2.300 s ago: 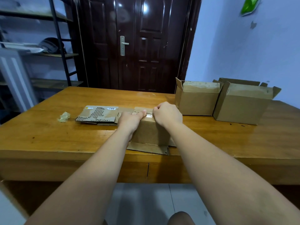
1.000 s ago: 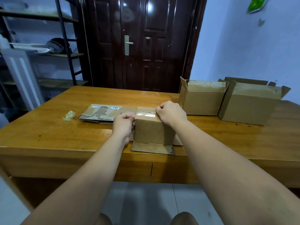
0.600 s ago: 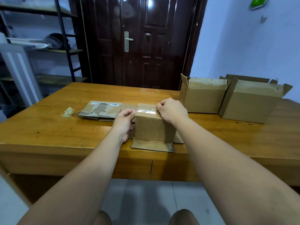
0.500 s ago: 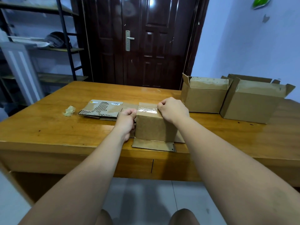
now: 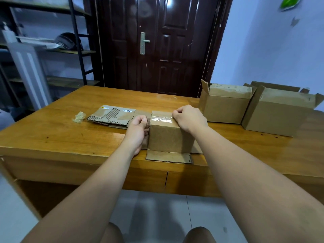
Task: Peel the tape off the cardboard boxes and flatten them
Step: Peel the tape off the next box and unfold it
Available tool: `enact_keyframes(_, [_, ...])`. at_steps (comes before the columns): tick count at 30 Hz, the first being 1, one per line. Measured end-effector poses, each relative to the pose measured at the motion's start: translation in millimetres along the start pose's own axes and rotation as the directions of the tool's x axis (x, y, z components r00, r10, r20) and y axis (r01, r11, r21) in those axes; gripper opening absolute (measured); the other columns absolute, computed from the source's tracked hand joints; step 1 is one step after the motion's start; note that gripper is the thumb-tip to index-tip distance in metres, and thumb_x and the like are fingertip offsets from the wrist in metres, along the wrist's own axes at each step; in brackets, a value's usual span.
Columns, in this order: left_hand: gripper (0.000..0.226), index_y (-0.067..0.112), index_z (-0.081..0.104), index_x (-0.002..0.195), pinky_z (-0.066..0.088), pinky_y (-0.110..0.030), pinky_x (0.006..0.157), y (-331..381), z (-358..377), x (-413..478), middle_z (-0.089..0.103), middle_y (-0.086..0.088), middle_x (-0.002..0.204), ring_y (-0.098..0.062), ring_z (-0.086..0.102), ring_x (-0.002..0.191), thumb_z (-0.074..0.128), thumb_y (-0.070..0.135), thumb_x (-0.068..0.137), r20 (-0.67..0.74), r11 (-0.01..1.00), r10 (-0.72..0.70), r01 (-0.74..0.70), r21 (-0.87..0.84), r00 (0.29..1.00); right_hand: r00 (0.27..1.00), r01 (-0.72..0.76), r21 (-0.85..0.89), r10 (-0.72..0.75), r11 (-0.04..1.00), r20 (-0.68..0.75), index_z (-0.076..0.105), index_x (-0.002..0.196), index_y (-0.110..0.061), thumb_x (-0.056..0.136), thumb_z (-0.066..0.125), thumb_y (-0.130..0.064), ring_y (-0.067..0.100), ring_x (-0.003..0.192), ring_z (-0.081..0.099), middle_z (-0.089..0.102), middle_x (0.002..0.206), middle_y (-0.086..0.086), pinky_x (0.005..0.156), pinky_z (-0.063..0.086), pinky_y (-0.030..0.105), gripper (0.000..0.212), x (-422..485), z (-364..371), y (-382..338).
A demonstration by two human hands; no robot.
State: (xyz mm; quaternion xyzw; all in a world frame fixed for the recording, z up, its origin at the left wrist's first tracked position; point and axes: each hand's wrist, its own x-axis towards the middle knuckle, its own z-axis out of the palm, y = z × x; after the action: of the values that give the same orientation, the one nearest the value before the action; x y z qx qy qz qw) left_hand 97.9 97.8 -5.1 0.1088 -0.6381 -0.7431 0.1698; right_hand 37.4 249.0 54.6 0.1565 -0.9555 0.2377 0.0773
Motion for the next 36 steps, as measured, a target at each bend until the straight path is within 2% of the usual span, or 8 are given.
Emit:
enact_keyframes(5, [0.014,0.021,0.053,0.110,0.051,-0.027,0.081,9,5,-5,0.066,0.005,0.097,-0.010,0.062,0.091,0.053,0.017,0.096,-0.177,0.980,0.184,-0.165,0.114,0.967,1.000,-0.001,-0.001,0.001,1.000,-0.005,0.070,0.102,-0.023,0.099,0.040,-0.038,0.016,0.078,0.059,0.066,0.090,-0.001,0.062,0.049,0.030,0.034,0,-1,0])
enact_keyframes(9, [0.025,0.012,0.062,0.117,0.051,-0.035,0.094,14,10,-2,0.066,-0.002,0.105,-0.018,0.062,0.103,0.057,0.006,0.093,-0.187,0.999,0.023,-0.027,-0.020,0.982,1.000,-0.008,0.006,0.008,1.000,-0.010,0.071,0.104,-0.023,0.099,0.040,-0.038,0.018,0.081,0.061,0.066,0.093,0.000,0.070,0.055,0.034,0.034,-1,0,-1])
enact_keyframes(14, [0.020,0.016,0.067,0.096,0.053,-0.033,0.092,20,13,3,0.069,-0.007,0.103,-0.019,0.065,0.099,0.056,-0.001,0.092,-0.227,0.999,0.034,-0.028,0.030,0.973,1.000,-0.022,0.006,0.022,1.000,-0.013,0.070,0.108,-0.024,0.099,0.042,-0.040,0.015,0.080,0.059,0.066,0.095,-0.002,0.066,0.050,0.030,0.033,-2,-1,-1])
enact_keyframes(20, [0.026,0.012,0.068,0.112,0.052,-0.028,0.087,20,4,-6,0.067,-0.001,0.103,-0.016,0.062,0.098,0.050,0.002,0.096,-0.165,0.995,0.074,-0.063,0.073,0.984,0.999,-0.042,0.027,0.042,0.999,0.011,0.071,0.107,-0.027,0.098,0.043,-0.042,0.019,0.087,0.061,0.067,0.098,-0.002,0.078,0.055,0.038,0.033,0,-1,-3])
enact_keyframes(26, [0.027,0.007,0.065,0.113,0.053,-0.024,0.078,33,3,-13,0.065,-0.007,0.093,-0.012,0.058,0.078,0.048,-0.003,0.095,-0.150,0.999,0.050,-0.048,0.012,0.987,0.999,-0.038,-0.002,0.038,0.999,0.016,0.069,0.107,-0.025,0.100,0.041,-0.040,0.019,0.087,0.059,0.066,0.098,-0.001,0.069,0.046,0.033,0.032,-1,-2,-5])
enact_keyframes(29, [0.027,0.006,0.062,0.112,0.052,-0.028,0.069,43,3,-11,0.058,-0.003,0.083,-0.012,0.053,0.067,0.046,-0.006,0.093,-0.145,0.993,0.090,-0.078,0.092,0.985,0.999,-0.037,-0.011,0.037,0.999,0.015,0.069,0.106,-0.024,0.101,0.040,-0.040,0.019,0.086,0.059,0.066,0.097,0.000,0.067,0.043,0.032,0.034,-2,-2,-5])
enact_keyframes(33, [0.027,0.018,0.056,0.106,0.055,-0.047,0.082,57,7,-7,0.056,-0.001,0.085,-0.016,0.054,0.071,0.045,-0.003,0.093,-0.130,0.925,0.159,-0.101,0.367,0.979,0.999,-0.039,-0.032,0.039,0.999,0.012,0.069,0.105,-0.022,0.101,0.039,-0.039,0.020,0.085,0.060,0.066,0.095,0.001,0.068,0.046,0.033,0.035,-2,-2,-6])
enact_keyframes(36, [0.024,0.017,0.051,0.113,0.056,-0.044,0.086,65,5,-5,0.059,-0.004,0.088,-0.016,0.059,0.077,0.053,0.003,0.093,-0.064,0.911,0.096,-0.062,0.408,0.993,0.999,-0.046,-0.049,0.046,0.998,-0.003,0.069,0.104,-0.021,0.101,0.039,-0.038,0.021,0.084,0.060,0.066,0.094,0.002,0.070,0.048,0.034,0.035,-1,-2,-6])
